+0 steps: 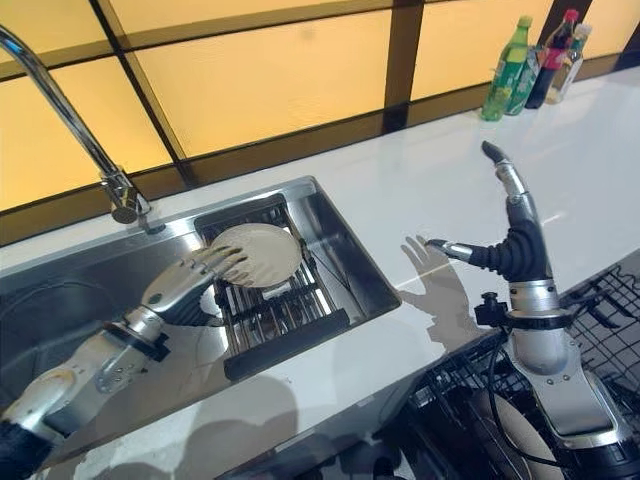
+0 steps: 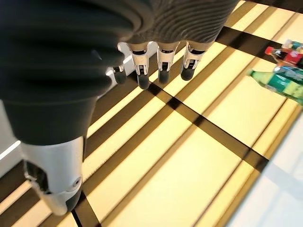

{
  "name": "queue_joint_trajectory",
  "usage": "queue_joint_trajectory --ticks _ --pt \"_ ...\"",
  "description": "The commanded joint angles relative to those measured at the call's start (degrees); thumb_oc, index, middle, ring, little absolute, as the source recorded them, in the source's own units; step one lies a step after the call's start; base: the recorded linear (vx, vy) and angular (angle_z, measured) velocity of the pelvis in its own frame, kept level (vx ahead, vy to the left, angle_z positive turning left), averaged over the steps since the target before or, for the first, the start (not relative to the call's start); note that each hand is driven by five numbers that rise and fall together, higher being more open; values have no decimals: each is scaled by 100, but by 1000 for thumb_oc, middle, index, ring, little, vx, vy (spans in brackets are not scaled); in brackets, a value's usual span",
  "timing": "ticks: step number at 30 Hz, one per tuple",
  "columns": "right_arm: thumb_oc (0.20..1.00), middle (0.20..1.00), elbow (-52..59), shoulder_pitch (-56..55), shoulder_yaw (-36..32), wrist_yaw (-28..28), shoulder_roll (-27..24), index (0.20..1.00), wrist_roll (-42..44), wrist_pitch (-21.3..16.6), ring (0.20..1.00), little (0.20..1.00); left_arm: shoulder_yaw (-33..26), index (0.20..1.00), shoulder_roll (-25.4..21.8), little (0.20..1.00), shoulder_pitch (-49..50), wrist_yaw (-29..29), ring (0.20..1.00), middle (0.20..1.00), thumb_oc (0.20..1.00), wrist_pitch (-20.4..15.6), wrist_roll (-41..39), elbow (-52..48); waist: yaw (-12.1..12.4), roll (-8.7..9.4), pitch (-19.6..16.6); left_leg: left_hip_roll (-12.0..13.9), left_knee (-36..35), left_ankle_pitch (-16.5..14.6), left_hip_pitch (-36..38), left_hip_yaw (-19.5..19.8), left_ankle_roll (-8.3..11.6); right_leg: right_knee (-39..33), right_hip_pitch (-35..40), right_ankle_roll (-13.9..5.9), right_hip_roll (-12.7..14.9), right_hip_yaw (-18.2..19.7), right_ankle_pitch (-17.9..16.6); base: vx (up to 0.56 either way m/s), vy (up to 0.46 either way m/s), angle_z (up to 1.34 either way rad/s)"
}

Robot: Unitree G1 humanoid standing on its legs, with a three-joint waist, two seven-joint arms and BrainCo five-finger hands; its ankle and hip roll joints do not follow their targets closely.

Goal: Pick up plates and place into dishwasher.

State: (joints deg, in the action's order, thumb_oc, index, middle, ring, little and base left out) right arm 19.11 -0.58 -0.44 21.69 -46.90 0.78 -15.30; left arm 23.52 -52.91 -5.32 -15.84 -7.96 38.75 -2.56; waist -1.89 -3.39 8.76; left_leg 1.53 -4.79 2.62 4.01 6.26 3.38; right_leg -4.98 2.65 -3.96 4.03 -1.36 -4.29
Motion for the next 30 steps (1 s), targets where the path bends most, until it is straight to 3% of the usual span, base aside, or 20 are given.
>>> queue_joint_trajectory --ticks 1,6,13,15,27,30 --pt "1000 1000 133 681 206 273 -414 1000 89 -33 1000 1000 11 1000 -139 1000 -771 -529 1000 1000 1000 257 87 310 -38 173 71 -111 368 -62 -474 -17 -112 954 -490 -429 65 311 424 -133 33 -6" --pt "1000 1000 48 1055 466 478 -486 1000 1 -32 1000 1000 414 1000 -78 1000 -1328 -898 1000 1000 1000 437 99 789 -75 214 371 -116 432 -47 -716 -28 -120 975 -702 -448 58 423 373 -130 22 -14" --pt "1000 1000 69 1538 822 797 -565 1000 -223 20 1000 1000 767 1000 203 1000 -1968 -1577 1000 1000 1000 984 297 1594 -142 364 985 -69 658 -51 -1379 -105 -95 1049 -1262 -526 118 676 309 -132 62 -10" --pt "1000 1000 -14 1873 955 839 -527 1000 -326 55 1000 1000 836 1000 294 1000 -2153 -1864 1000 1000 1000 1317 506 1863 -124 386 1149 -61 695 -16 -1679 -133 -86 1035 -1495 -524 125 738 276 -192 98 -9" --pt "1000 1000 -87 2226 802 692 -331 1000 -558 136 1000 1000 521 1000 323 1000 -2161 -2369 1000 1000 1000 1850 1002 2209 0 383 1353 -115 807 -8 -2053 -116 -108 1005 -1770 -467 195 640 228 -58 20 0" --pt "1000 1000 -122 2259 728 600 -265 1000 -602 133 1000 1000 395 1000 389 1000 -2105 -2736 1000 1000 1000 2199 1131 2301 29 373 1389 -129 821 5 -2079 -95 -113 1023 -1795 -437 205 591 225 -8 7 2"
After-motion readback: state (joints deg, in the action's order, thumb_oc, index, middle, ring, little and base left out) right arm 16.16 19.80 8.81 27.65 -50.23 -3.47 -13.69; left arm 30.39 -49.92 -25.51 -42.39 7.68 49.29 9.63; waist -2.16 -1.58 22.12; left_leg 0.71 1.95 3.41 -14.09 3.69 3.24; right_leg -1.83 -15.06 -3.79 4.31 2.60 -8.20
